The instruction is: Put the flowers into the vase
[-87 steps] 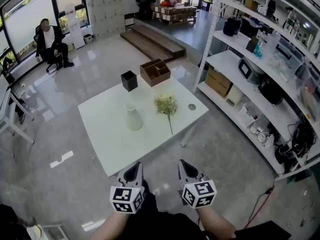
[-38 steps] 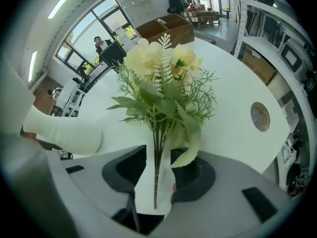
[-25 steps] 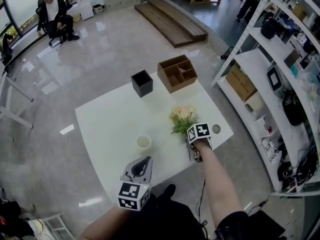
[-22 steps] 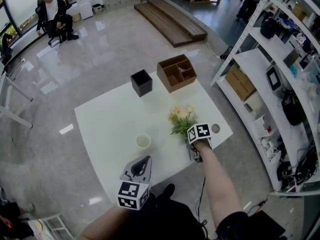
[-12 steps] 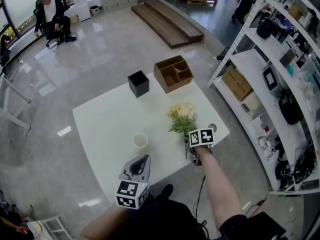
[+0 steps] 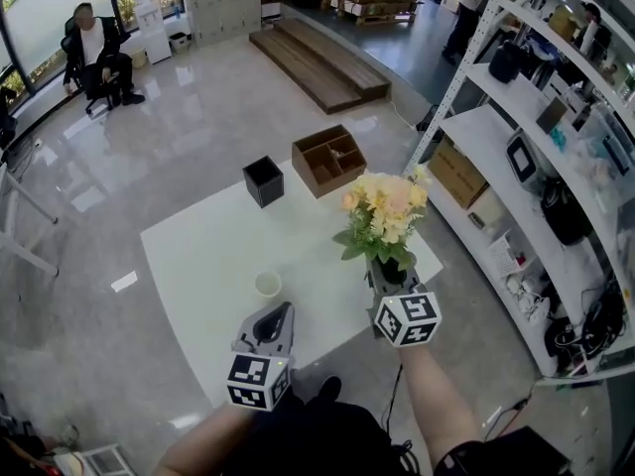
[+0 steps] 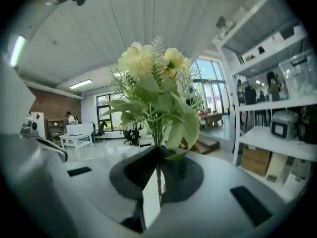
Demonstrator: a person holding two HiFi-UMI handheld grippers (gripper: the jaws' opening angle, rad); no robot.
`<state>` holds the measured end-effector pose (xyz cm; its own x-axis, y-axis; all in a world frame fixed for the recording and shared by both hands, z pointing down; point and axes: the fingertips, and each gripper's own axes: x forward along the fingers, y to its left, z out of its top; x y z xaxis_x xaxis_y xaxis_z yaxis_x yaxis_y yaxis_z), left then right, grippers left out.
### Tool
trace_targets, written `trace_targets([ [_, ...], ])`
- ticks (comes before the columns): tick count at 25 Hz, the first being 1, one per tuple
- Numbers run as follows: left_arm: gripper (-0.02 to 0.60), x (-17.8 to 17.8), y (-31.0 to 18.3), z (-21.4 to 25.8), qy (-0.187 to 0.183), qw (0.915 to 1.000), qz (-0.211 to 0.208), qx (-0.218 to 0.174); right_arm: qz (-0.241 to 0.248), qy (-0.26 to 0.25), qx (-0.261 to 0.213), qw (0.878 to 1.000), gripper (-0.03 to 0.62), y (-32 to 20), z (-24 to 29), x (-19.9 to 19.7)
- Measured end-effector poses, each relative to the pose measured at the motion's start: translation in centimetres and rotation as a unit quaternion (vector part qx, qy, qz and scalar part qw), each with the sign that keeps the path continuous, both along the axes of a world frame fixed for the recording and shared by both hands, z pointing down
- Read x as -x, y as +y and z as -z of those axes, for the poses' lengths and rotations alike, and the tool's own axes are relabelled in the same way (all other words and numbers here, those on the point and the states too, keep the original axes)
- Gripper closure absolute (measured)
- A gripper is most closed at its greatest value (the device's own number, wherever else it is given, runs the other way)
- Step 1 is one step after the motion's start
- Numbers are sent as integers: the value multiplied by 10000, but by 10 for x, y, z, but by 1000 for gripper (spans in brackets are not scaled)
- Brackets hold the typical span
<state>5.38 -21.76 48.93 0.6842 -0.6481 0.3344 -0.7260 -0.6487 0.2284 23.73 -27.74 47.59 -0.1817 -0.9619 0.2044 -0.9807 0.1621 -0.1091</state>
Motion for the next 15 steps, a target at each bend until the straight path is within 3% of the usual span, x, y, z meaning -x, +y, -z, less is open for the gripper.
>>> trace_targets([
  [4, 578, -5, -4, 12, 72, 9999, 23, -141, -68, 309, -813, 9962, 569, 22, 42, 10],
  [9, 578, -6, 1, 26, 130, 9995, 59, -284, 65, 351, -997, 9944, 569, 41, 61, 21],
  [15, 578, 15, 1, 32, 154, 9978, 440, -467, 589, 216, -1192, 9909, 569, 35, 69, 60],
])
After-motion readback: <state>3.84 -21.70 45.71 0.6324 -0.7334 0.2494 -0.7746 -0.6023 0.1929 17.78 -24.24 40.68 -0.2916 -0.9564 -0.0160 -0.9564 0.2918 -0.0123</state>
